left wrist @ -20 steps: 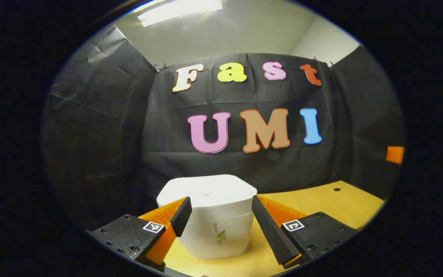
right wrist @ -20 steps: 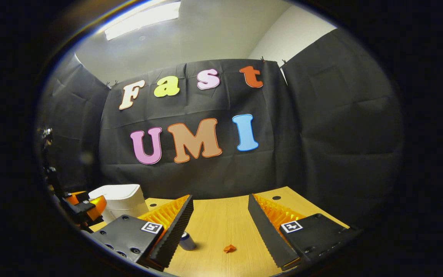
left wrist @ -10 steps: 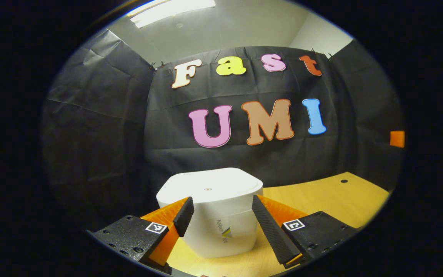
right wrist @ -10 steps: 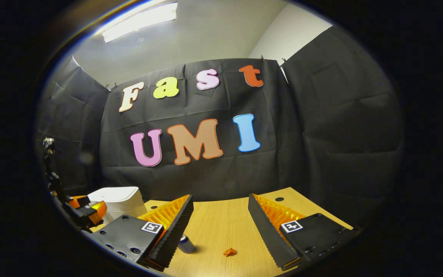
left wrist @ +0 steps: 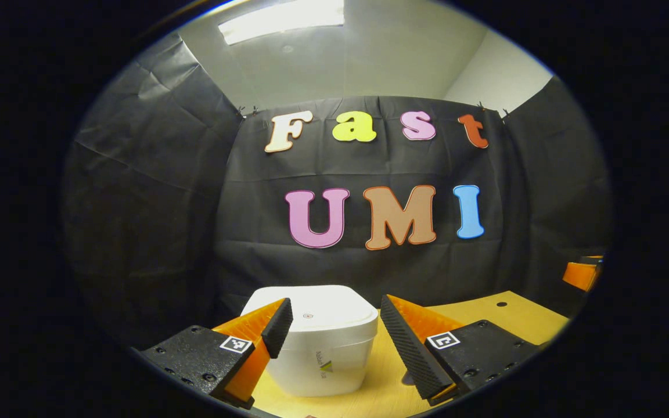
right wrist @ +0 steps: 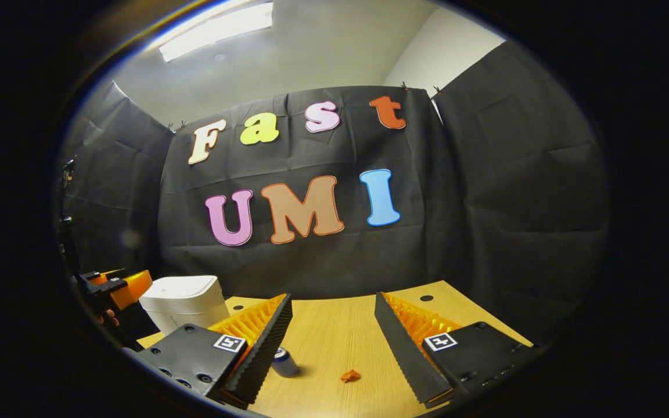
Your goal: Press the lid of the desktop garbage bin to open it, pick up the crumpled paper on the desktop and throw it into the bin, then pick up the pop can on the desktop and drop it into the bin, and finally close the garbage bin lid.
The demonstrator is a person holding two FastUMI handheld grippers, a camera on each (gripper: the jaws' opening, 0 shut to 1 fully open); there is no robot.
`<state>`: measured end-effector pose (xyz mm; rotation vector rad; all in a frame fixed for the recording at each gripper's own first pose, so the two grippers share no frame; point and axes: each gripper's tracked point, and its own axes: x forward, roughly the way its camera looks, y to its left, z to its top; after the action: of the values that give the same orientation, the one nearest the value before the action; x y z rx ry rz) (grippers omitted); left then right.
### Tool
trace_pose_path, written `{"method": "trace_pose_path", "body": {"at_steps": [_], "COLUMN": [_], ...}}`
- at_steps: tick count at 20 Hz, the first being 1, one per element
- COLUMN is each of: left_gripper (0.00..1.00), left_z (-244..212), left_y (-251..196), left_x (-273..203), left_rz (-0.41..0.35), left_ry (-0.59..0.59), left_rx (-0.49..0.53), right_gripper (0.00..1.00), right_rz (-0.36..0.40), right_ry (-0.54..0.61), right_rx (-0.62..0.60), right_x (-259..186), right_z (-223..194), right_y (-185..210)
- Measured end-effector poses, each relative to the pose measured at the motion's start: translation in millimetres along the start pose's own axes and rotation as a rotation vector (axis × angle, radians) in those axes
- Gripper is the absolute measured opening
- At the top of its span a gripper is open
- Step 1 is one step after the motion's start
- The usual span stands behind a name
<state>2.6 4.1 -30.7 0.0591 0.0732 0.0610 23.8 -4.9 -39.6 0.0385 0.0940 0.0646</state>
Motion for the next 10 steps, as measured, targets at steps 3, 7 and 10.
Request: {"method": "trace_pose_path", "body": {"at_steps": [3,7,10], "left_gripper": [0.93,0.93,0.93], "left_z": [1,1,-3], "left_y": [-2,-1,0], "left_x": [-1,-2,-2], "left_rz": [-0.004,0.001,0.004], "left_ry": [-0.001,0.001,0.013], "left_rx": [-0.013,-0.015,-0.015], "right_gripper": [0.95,0.95,0.95], "right_rz": [0.000,0.003,-0.003], "right_ry": [-0.016,0.008,0.013], "right_rx": [-0.004,0.007,-0.002], "right_x": [-1,0,-1], "right_z": [4,-5,-7], "right_y": [2,3,2]}}
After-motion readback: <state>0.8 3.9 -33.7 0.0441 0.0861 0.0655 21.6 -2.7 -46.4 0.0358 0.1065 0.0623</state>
